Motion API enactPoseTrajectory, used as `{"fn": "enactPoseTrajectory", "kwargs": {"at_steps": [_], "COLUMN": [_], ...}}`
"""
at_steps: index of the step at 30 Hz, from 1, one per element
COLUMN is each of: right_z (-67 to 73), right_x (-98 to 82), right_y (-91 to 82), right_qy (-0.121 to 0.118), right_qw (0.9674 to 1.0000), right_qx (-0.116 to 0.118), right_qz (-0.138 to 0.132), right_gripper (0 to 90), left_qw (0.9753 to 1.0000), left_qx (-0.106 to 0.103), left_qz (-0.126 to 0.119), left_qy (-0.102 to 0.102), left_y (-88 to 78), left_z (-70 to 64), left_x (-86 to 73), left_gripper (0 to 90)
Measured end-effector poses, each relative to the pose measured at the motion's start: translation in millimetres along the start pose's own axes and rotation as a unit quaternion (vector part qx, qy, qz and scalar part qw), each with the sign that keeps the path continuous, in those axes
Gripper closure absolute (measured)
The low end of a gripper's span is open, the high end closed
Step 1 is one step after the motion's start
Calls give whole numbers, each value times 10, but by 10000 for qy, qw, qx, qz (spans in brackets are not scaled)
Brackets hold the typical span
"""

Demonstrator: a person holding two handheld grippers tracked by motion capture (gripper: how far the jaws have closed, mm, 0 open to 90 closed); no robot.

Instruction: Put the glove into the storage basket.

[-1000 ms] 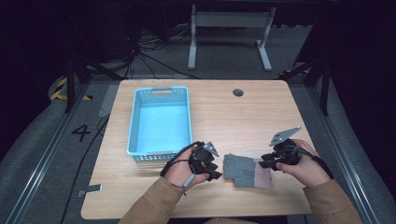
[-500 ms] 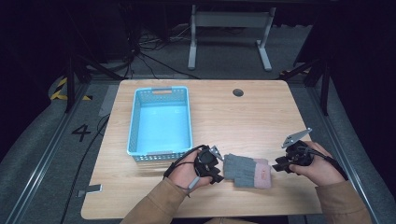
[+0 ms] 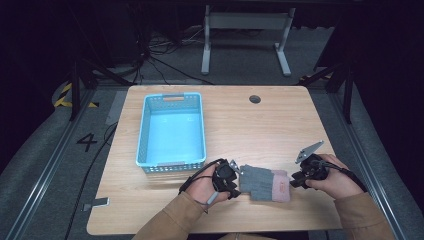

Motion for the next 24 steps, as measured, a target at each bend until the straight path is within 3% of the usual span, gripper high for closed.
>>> {"fn": "enactPoseTrajectory", "kwargs": {"at_steps": [8, 16, 20, 24], "right_z": [-4, 7, 39, 71], "right_x": [1, 12, 44, 75], "right_y": [27, 37, 43, 64], "right_qy": [22, 3, -70, -169], "right_qw": [10000, 10000, 9999, 9998], "right_qx": [7, 40, 111, 134], "right_qz": [32, 34, -26, -28], "right_gripper": [680, 704, 724, 789], "left_qw": [9999, 9998, 9999, 9998], "left_qx": [-72, 80, 139, 174], "left_qz": [78, 156, 76, 95], "left_qy": [9, 37, -15, 24], "left_y": [95, 149, 138, 136], "left_z": [-41, -47, -42, -47], "left_x": [23, 48, 66, 72], "left_gripper": [713, 765, 823, 870]}}
Point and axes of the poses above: each handheld gripper's, and its own axes: y roughly forward along the jaws, x roughly out of its top, z roughly to its left, the point moved 6 cm from there along y, roughly forward along the jaws, and after that the axes turned 3 degrees about z, right-handed, at the moved point
